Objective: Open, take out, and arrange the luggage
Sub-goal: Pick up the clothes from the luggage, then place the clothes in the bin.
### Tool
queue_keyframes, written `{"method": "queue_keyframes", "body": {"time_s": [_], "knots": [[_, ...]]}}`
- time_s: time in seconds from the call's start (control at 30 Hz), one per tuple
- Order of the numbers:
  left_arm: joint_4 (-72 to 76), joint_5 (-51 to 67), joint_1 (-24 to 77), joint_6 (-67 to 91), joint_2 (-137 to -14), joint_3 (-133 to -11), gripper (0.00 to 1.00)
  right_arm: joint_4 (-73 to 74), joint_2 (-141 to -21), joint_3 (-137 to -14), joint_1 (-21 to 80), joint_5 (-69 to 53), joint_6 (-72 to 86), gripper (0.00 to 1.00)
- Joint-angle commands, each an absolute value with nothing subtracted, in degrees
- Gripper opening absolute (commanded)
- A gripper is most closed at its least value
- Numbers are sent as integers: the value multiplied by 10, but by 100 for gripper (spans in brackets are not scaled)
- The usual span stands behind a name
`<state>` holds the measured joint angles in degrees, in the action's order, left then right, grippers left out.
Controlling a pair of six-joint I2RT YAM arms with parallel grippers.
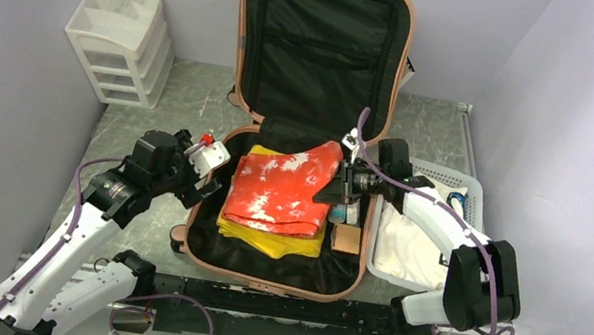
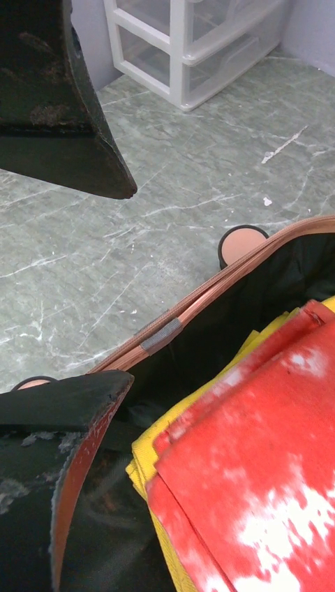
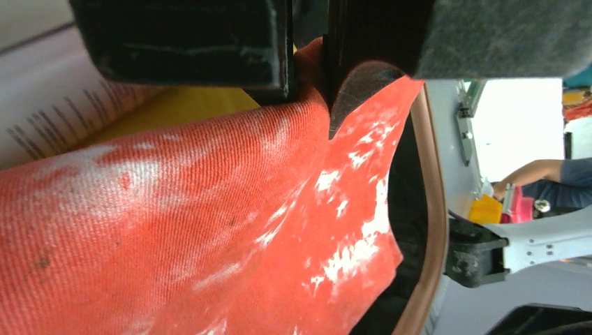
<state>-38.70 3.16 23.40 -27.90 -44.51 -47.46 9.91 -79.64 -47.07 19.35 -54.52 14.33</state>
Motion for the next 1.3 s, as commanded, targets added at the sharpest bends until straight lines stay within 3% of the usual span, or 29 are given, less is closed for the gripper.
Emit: {"method": "queue_keyframes", "body": {"time_s": [0.0,0.13,0.27,0.6,0.93,1.27], "knots": [[-371,42,229,-275,-438,-479,96,305,-802,-573,168,-547,-13,0],[-360,40,228,-276,-436,-472,97,503,-821,-660,149,-443,-144,0],[-357,45,228,-276,-444,-475,97,629,-807,-684,85,-439,-265,0],[-357,48,225,-273,-447,-474,96,783,-722,-675,69,-232,-439,0],[-358,58,214,-272,-444,-473,97,797,-590,-637,31,-66,-519,0],[-359,59,208,-273,-436,-471,96,799,-584,-596,-81,68,-682,0]]}}
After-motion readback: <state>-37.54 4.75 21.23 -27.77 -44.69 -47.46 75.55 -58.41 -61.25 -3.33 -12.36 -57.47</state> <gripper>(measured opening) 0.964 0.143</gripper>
